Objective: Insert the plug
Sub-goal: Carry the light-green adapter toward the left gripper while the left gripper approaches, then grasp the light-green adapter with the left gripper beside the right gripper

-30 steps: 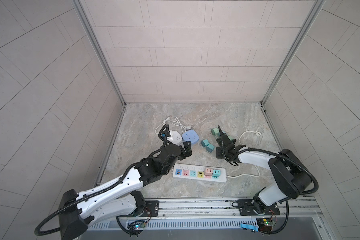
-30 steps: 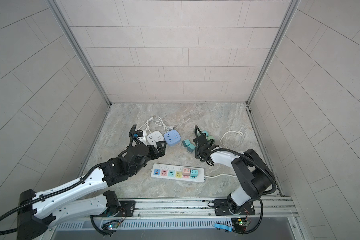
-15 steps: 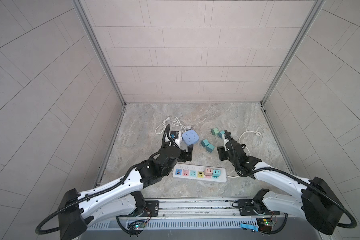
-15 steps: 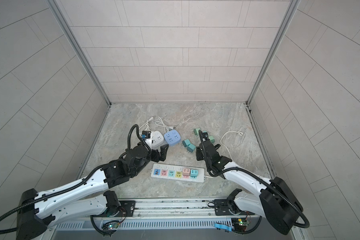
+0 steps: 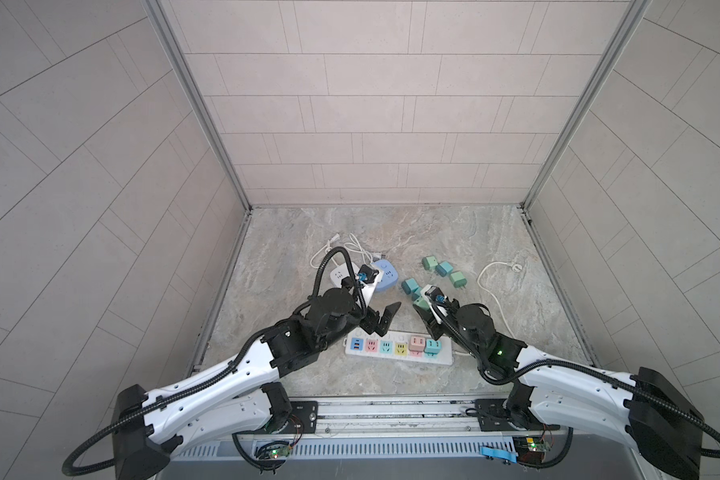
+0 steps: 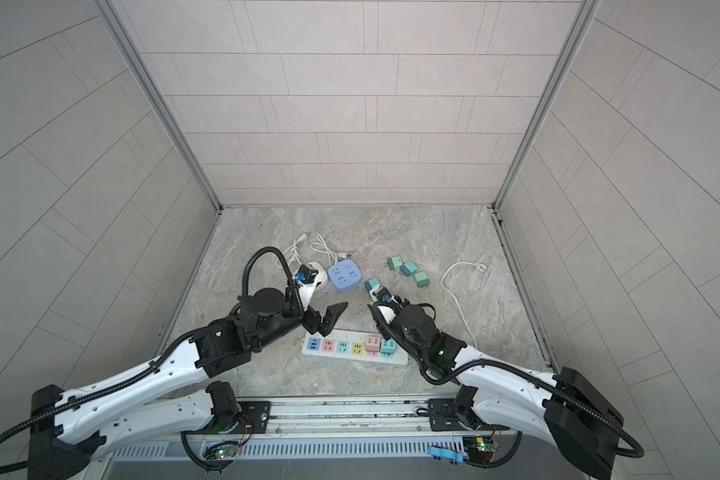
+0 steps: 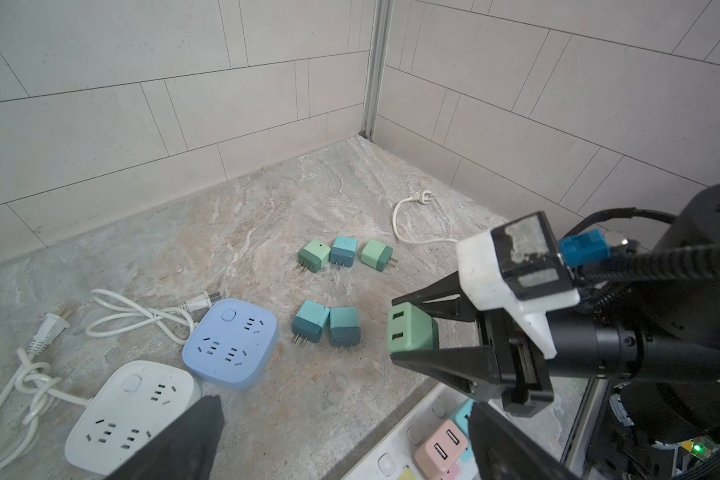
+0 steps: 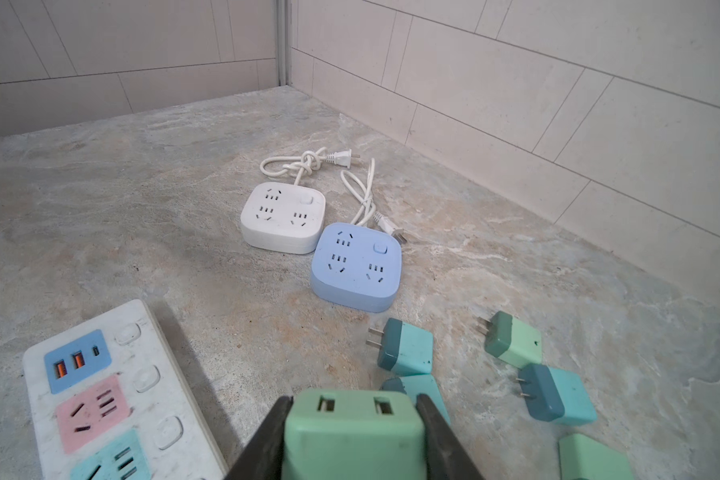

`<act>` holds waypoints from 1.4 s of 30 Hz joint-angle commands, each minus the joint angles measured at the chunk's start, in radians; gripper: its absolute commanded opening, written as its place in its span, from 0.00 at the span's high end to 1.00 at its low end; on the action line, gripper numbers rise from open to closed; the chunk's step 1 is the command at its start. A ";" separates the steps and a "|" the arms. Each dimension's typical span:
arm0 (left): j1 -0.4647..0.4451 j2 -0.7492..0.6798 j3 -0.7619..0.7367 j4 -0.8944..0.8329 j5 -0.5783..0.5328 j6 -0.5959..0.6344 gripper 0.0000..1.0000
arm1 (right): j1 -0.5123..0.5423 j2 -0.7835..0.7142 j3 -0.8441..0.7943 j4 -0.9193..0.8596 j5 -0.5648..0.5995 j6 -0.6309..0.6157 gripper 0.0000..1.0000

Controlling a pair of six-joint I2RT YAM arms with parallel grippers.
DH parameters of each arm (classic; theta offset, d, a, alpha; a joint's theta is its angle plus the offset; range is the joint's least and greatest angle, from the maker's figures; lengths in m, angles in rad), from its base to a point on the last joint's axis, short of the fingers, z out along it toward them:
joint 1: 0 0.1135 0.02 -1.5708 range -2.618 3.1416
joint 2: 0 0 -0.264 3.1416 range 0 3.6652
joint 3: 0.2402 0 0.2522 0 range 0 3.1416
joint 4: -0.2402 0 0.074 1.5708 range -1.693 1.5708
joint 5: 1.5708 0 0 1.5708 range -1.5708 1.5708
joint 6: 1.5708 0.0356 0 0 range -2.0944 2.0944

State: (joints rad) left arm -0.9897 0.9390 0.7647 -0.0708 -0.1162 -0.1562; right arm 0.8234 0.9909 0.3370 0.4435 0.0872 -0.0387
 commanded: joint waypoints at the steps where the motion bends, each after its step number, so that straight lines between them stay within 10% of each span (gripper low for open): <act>1: 0.005 0.035 -0.005 -0.003 -0.011 0.009 0.01 | 0.012 -0.031 -0.019 0.068 -0.059 -0.128 0.92; 9: 0.014 0.055 -0.048 0.033 0.141 0.017 0.02 | 0.055 -0.106 -0.084 0.012 -0.256 -0.443 1.00; 42: 0.126 0.302 -0.025 0.182 0.606 -0.158 0.25 | 0.168 -0.082 -0.041 0.125 -0.064 -0.548 1.00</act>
State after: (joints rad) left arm -0.8600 1.2404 0.7254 0.0792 0.4370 -0.3149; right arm 0.9852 0.9073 0.2611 0.4961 0.0078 -0.5869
